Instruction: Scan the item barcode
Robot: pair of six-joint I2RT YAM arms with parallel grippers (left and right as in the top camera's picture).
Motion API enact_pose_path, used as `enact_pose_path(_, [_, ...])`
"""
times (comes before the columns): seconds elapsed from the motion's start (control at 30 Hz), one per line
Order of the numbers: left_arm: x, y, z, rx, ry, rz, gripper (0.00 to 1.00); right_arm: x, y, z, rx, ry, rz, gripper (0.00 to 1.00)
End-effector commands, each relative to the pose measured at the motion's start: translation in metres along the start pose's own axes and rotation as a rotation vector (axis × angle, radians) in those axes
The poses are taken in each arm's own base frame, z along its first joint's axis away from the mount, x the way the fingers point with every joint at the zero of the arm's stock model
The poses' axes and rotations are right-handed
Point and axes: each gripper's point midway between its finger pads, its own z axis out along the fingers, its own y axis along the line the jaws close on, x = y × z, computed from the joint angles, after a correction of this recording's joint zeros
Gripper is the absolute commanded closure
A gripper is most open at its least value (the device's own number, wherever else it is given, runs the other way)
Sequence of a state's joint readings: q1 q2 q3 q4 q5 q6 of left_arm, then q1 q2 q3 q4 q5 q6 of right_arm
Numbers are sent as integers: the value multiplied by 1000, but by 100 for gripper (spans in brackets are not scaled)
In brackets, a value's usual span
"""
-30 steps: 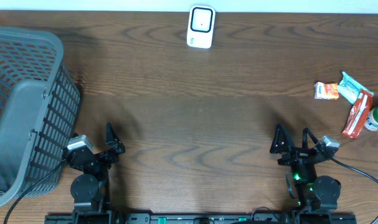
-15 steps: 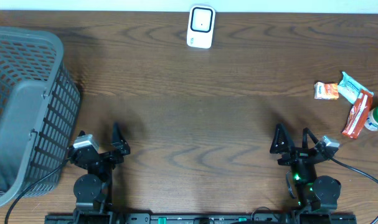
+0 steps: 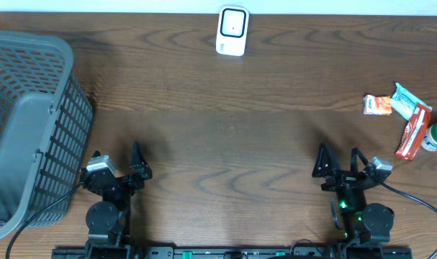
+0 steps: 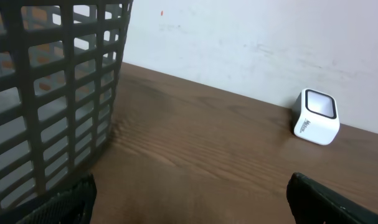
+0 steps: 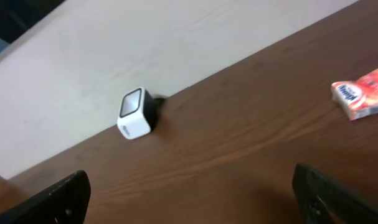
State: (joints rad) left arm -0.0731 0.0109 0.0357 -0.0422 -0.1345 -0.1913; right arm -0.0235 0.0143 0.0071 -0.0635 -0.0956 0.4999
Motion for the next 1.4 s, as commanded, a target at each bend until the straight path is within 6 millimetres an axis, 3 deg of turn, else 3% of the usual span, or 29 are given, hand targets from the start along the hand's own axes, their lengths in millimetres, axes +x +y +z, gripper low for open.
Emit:
enact_pose_path(0.0, [15,5,2,-18,30,-6,2,0,-1,0,8,-5,-225,1])
enact_pose_path(0.17, [16,5,2,-18,31,-6,2,0,1,0,-1,-2,-441,1])
enact_pose_path(1.37, [16,5,2,-19,34,-5,2,0,1,0,-1,-2,-446,1])
